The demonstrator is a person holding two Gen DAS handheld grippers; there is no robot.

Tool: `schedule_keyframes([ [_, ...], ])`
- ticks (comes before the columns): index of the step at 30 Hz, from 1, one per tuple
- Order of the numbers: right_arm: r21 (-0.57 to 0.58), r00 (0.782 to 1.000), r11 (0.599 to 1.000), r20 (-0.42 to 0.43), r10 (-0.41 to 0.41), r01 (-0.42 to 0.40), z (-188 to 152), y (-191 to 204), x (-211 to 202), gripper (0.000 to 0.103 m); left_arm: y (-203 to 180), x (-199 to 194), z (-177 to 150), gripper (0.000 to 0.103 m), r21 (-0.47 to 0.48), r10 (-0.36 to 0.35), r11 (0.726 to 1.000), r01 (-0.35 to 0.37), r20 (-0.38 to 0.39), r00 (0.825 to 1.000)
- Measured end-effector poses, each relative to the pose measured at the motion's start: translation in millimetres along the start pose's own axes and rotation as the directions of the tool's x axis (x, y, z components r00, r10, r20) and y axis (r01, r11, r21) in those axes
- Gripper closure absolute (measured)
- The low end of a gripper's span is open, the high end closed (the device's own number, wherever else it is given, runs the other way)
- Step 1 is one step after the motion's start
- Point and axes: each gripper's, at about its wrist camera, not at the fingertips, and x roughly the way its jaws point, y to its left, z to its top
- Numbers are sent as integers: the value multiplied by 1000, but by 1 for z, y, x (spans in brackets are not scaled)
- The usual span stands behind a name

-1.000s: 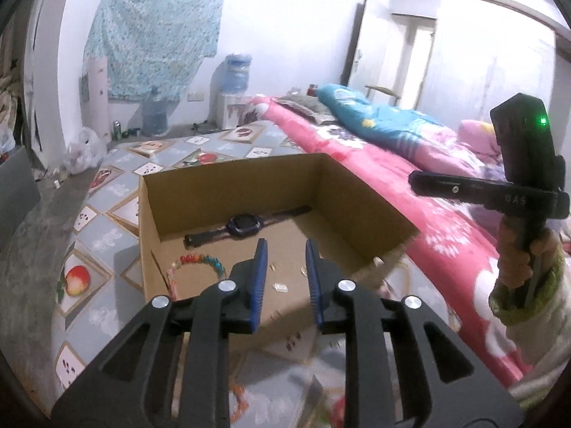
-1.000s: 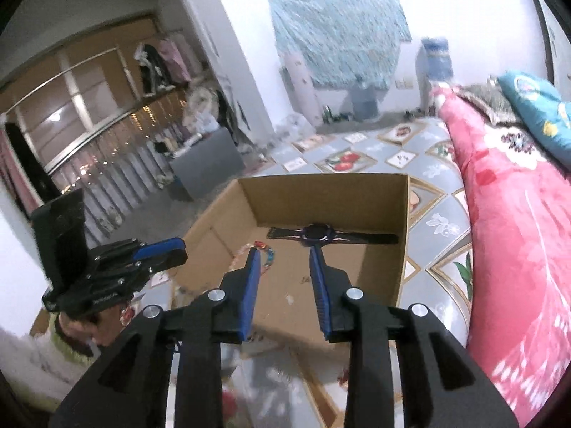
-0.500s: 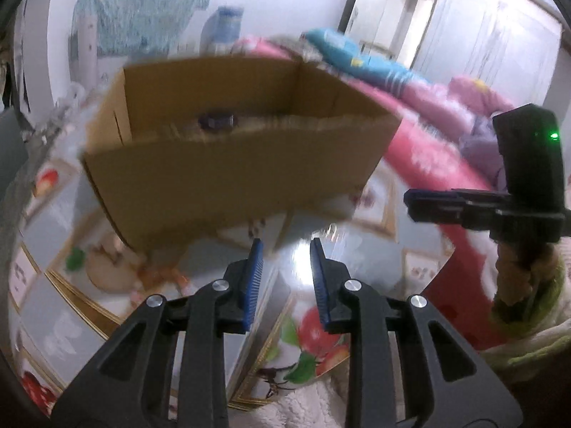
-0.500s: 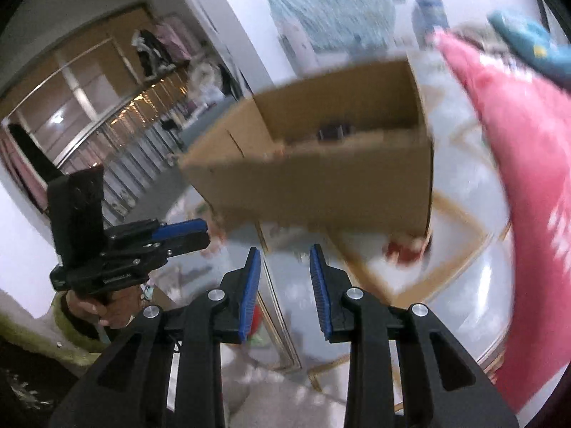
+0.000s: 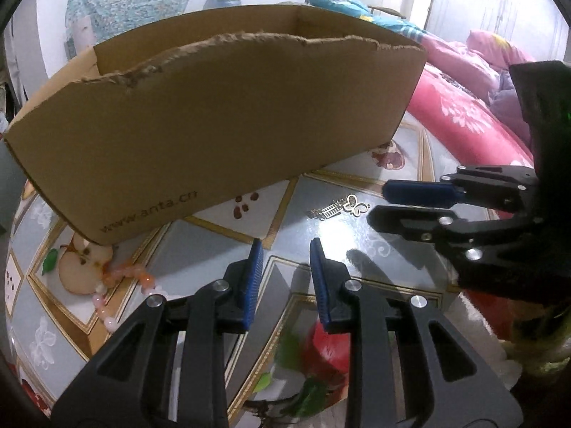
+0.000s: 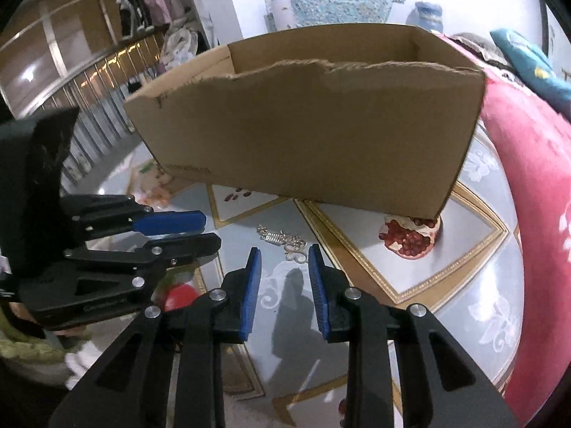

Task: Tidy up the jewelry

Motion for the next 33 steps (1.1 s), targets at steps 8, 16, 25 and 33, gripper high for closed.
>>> schedule_keyframes([
  [8, -23, 999, 999, -13, -48, 48, 5, 1, 15, 81, -12, 11, 2, 77, 49, 34, 998, -34, 10, 999],
  [16, -60, 997, 997, -48, -60, 57, 11, 5, 20, 90, -19, 14, 1, 75, 77, 43, 996, -45, 24, 999],
  [25, -31, 997, 999, -73, -23, 21, 14, -1, 18, 100, -13, 10, -2, 75, 73, 38, 997, -40, 30, 999],
  [33, 25, 991, 999, -123, 50, -47, 3, -2, 10, 100, -12, 8, -3, 74, 69, 37, 997, -39, 32, 999],
])
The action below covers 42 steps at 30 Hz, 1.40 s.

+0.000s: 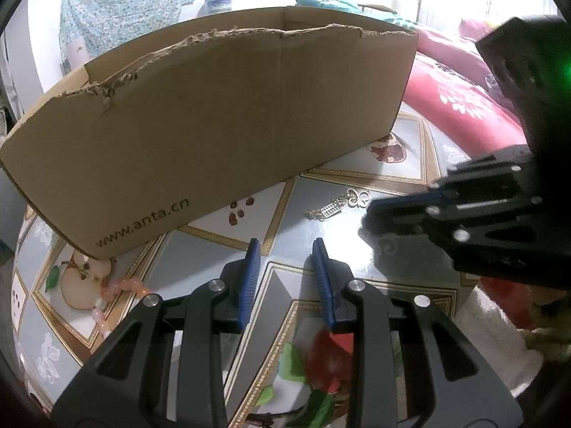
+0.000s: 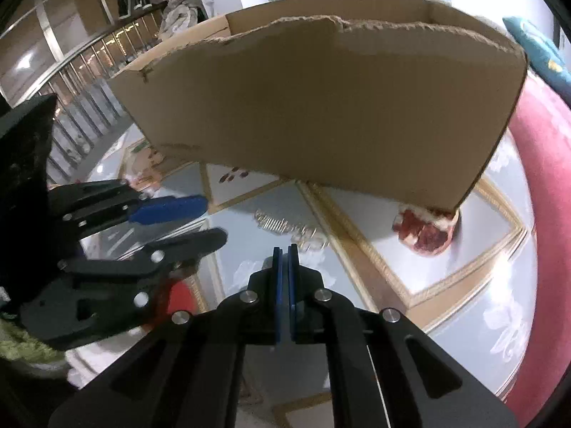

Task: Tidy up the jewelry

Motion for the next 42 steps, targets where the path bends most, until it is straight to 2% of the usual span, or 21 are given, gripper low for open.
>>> schedule_keyframes([
  [8, -6, 999, 999, 20, -42, 42, 5, -1, -4, 96, -1, -1, 0, 74, -2, 5, 1000, -5, -1, 1000],
  [10, 15, 998, 998, 14, -56, 56, 8, -2, 0, 85, -2, -1, 1, 74, -1, 7, 1000, -7, -2, 1000],
  [11, 24, 998, 998, 9, -59, 59, 9, -4, 1, 84, -2, -1, 1, 74, -2, 7, 1000, -7, -2, 1000],
  [24, 9, 989, 990, 27, -144, 143, 14, 8, 11, 83, -1, -1, 1, 73, -11, 4, 1000, -4, 1, 1000],
  [28, -50, 985, 984, 33, -168, 169, 17, 9, 10, 73, 0, -1, 1, 73, -10, 3, 1000, -3, 2, 1000],
  [36, -112, 992, 986, -4, -128, 126, 24, 6, 16, 73, 1, -2, 1, 73, -13, 1, 1000, -1, 4, 1000],
  [40, -124, 990, 982, 0, -142, 141, 22, 9, 18, 74, 1, -2, 1, 73, -14, 1, 1000, -1, 3, 1000],
  [42, -118, 990, 983, 1, -143, 142, 22, 9, 17, 79, 1, -2, 1, 73, -13, 1, 1000, -1, 3, 1000],
])
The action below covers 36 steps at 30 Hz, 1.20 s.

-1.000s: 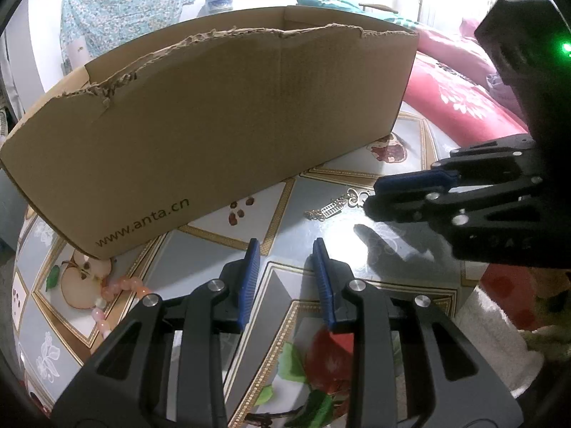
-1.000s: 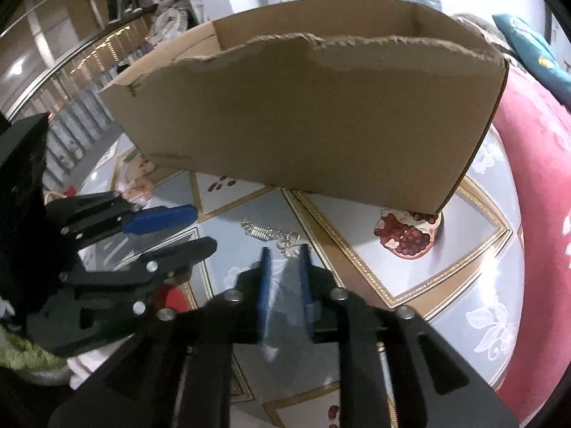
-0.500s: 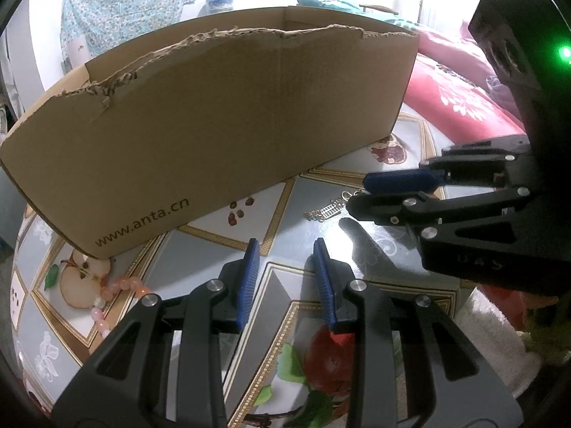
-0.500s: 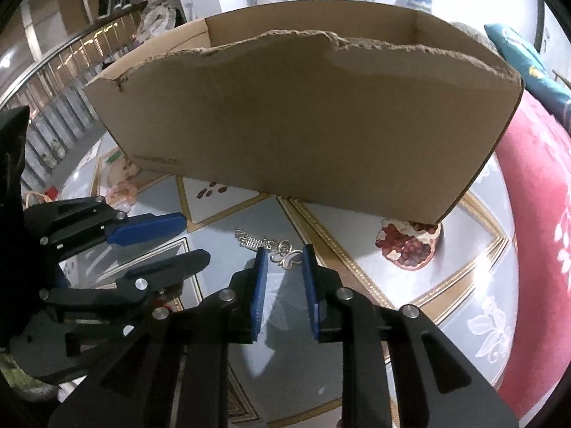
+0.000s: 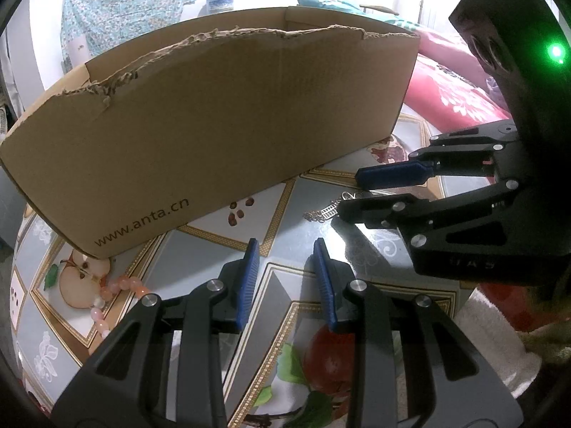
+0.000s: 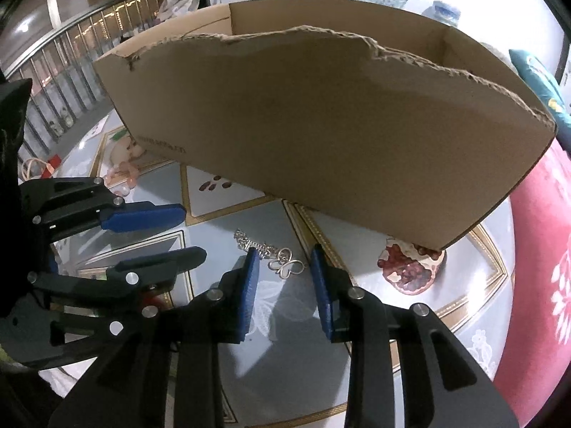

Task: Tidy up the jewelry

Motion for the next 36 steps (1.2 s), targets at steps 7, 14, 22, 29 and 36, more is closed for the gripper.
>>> schedule_keyframes([
  [7, 8, 1000, 1000, -2, 5, -5, -1, 0, -1, 82, 0, 0, 0, 73, -3, 0, 1000, 0, 0, 1000],
  [14, 54, 999, 997, -8, 50, -50, -1, -11, -3, 100, 2, 0, 0, 73, -4, -1, 1000, 1, 0, 1000],
  [22, 91, 999, 995, 6, 49, -49, -5, -16, -14, 97, 3, 0, -1, 73, -3, 2, 1000, -2, -1, 1000],
  [29, 51, 1000, 998, -7, 26, -25, 2, -10, -8, 77, 2, 2, -1, 73, -1, 10, 1000, -10, -6, 1000],
  [36, 14, 997, 1000, -80, -10, 11, 10, -2, 4, 82, -1, 3, 1, 73, -5, 9, 1000, -9, -7, 1000],
])
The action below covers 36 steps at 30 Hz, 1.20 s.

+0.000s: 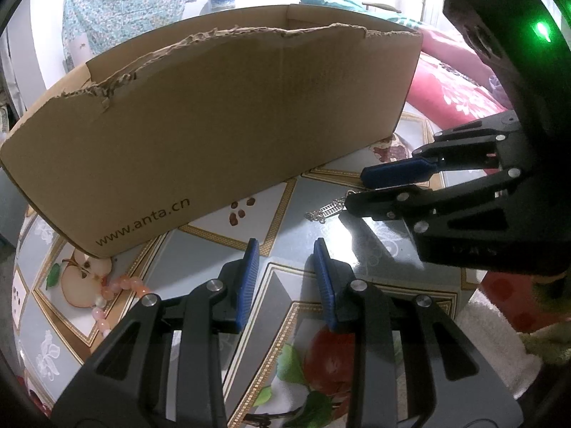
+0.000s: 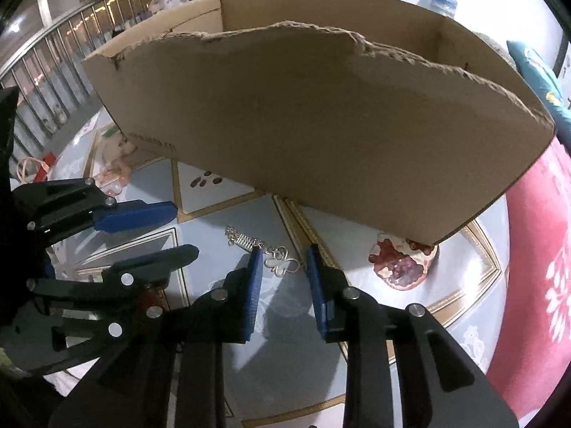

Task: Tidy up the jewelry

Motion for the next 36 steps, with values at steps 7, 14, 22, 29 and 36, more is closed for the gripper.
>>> schedule_keyframes([
  [7, 28, 1000, 1000, -27, 8, -8, 6, -6, 2, 83, 1, -1, -1, 73, -1, -5, 1000, 5, 4, 1000],
  [14, 65, 999, 997, -27, 37, -35, 6, -18, -4, 83, 1, -1, -1, 73, -2, -5, 1000, 5, 4, 1000],
  [22, 139, 997, 989, 62, 47, -55, -2, -36, -47, 83, 1, -3, -1, 73, 3, 1, 1000, -1, 6, 1000],
  [29, 215, 997, 973, 39, 73, -80, -20, -48, -40, 83, 0, -7, 3, 73, 15, -31, 999, 30, 25, 999],
  [36, 251, 992, 960, 50, 119, -128, -29, -50, -31, 83, -11, -2, 12, 79, 97, -32, 995, 30, 19, 999],
])
